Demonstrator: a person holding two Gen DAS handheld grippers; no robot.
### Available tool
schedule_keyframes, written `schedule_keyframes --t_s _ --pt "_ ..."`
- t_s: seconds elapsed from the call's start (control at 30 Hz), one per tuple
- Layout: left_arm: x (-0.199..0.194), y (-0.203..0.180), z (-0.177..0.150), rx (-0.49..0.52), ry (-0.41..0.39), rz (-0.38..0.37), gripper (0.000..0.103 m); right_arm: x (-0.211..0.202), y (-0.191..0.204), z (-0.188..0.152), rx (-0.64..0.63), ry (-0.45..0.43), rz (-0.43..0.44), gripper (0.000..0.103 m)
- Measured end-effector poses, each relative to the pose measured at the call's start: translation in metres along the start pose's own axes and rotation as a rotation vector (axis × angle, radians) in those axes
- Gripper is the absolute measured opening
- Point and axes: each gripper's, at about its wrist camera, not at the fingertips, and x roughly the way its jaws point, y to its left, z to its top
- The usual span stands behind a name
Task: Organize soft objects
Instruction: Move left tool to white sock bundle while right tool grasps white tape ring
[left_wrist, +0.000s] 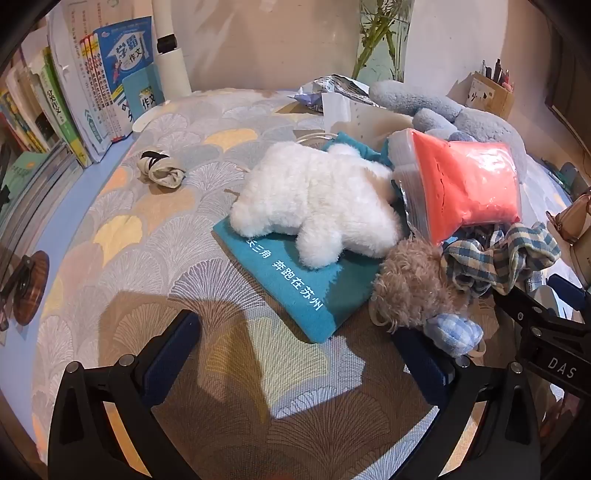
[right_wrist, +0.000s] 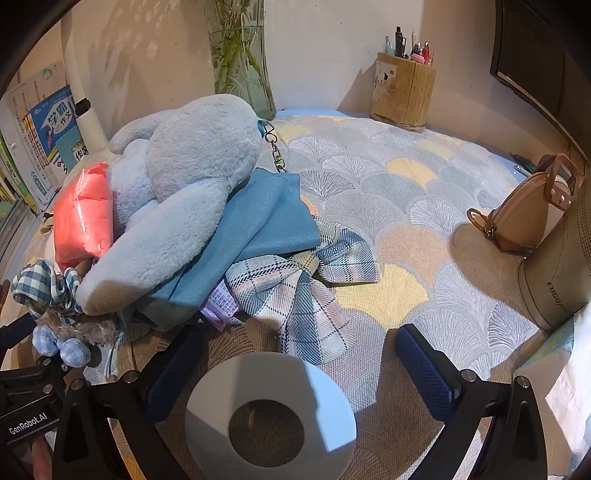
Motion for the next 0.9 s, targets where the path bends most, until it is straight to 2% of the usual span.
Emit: schedule_keyframes --t_s 0.33,0.5,0.63,0.9 --pt "0.000 0.000 0.000 0.000 0.000 -0.004 0.103 0.000 0.000 0.000 0.000 0.005 0.000 0.103" --pt "0.001 0.000 -0.003 0.001 -0.001 -0.006 0.103 -0.010 0.002 -0.010 -0.028 0.075 0.017 0.103" --pt "0.001 0.000 -0.002 0.000 -0.001 -0.006 0.103 -0.010 -0.003 -0.016 -0.068 0.055 0.067 0.103" --pt "0.000 0.000 -0.001 0.001 -0.001 -0.005 0.103 -0.013 -0.007 -0.020 -0.083 0.051 0.079 0.103"
